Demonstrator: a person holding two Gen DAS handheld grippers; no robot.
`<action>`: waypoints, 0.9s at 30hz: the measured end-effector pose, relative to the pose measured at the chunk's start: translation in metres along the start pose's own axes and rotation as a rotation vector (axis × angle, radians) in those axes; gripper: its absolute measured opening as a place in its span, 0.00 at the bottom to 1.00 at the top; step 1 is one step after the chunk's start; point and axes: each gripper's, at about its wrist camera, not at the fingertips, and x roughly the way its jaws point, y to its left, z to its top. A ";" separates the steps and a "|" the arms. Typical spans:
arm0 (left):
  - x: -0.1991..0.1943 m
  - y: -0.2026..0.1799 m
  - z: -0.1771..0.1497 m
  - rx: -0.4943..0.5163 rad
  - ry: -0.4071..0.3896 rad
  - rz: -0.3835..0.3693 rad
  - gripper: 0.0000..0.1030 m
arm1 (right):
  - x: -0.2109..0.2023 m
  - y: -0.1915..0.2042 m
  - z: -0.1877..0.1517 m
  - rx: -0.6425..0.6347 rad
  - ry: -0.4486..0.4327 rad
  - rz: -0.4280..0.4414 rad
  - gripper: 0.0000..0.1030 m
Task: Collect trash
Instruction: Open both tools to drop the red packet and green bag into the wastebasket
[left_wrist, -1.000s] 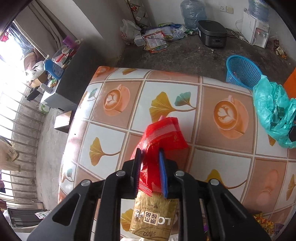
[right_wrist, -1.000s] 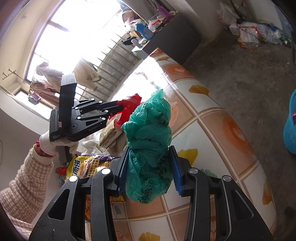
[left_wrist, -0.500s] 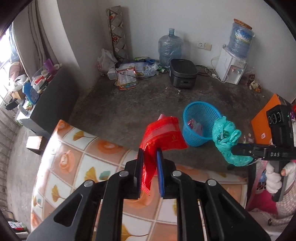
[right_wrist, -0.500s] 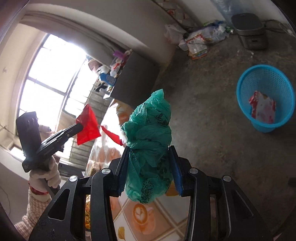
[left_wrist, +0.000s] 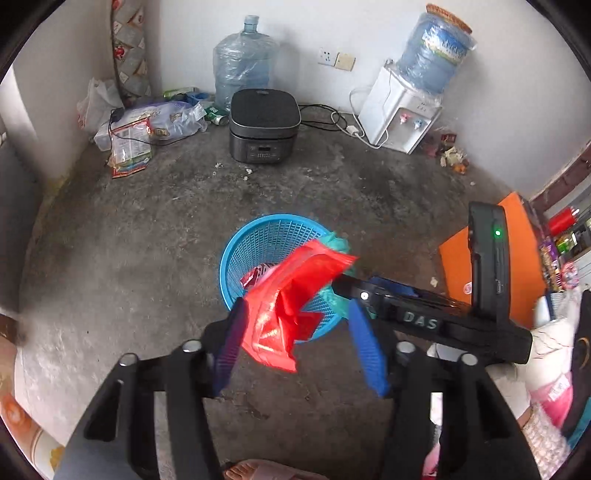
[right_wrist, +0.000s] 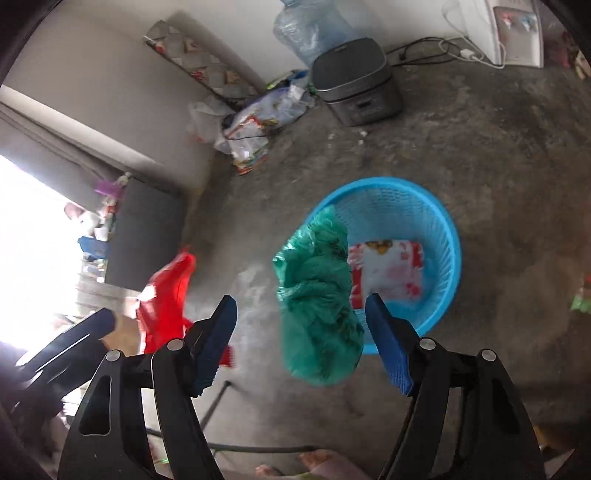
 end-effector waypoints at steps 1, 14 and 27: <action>0.011 -0.004 0.004 -0.007 0.011 0.000 0.57 | 0.007 -0.008 0.001 -0.002 -0.004 -0.059 0.67; -0.068 0.028 -0.023 -0.059 -0.210 -0.050 0.64 | -0.047 0.020 -0.035 -0.144 -0.230 -0.129 0.68; -0.284 0.037 -0.177 -0.143 -0.451 0.163 0.72 | -0.155 0.129 -0.098 -0.481 -0.606 0.052 0.92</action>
